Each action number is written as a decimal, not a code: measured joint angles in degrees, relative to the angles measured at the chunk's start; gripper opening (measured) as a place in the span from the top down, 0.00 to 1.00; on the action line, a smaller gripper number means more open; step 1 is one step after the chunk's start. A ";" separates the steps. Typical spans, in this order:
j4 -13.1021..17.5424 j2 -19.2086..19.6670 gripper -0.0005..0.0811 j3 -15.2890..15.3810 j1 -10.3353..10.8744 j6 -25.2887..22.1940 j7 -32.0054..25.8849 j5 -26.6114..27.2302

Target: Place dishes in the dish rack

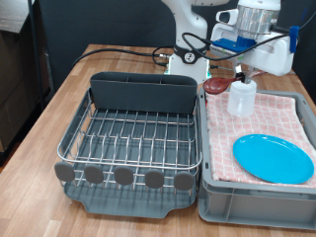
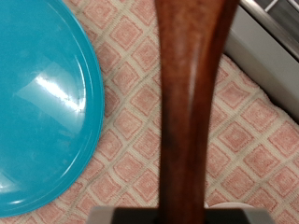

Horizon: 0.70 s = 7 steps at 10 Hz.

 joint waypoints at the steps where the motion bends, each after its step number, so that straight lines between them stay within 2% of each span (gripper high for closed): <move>1: -0.12 -0.03 0.90 -0.04 -0.32 0.02 2.33 -0.43; 4: -3.58 -3.80 0.90 -0.37 -3.69 -1.35 12.89 -2.12; 7: -7.25 -8.87 0.90 -2.21 -5.32 -6.19 18.82 -0.69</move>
